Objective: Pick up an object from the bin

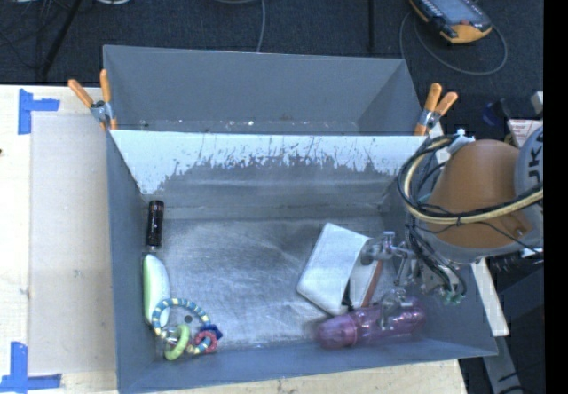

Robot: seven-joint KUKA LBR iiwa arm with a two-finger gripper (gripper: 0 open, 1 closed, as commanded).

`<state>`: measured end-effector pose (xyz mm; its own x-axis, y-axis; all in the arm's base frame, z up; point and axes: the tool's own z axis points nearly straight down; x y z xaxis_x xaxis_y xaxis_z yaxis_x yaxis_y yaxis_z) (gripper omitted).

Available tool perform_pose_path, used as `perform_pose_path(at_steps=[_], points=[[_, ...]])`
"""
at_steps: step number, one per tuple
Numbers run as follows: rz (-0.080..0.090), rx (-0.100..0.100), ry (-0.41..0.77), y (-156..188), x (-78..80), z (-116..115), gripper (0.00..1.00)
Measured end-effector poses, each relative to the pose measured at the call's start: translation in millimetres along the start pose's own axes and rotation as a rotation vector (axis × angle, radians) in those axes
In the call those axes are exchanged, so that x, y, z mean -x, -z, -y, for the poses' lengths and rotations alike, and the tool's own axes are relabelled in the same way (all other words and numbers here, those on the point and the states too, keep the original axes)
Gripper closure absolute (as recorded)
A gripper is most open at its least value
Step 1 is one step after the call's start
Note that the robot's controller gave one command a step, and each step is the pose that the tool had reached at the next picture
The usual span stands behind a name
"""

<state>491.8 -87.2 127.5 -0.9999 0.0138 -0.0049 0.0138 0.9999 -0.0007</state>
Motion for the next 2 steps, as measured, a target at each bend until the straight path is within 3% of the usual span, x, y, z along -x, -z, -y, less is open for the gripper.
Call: perform_pose_path(at_steps=[1, 2], points=[[-0.009, 0.003, 0.058, -33.3, -5.4, 30.5, 0.00], [-0.010, 0.000, -0.304, -33.2, -16.8, -1.3, 1.00]])
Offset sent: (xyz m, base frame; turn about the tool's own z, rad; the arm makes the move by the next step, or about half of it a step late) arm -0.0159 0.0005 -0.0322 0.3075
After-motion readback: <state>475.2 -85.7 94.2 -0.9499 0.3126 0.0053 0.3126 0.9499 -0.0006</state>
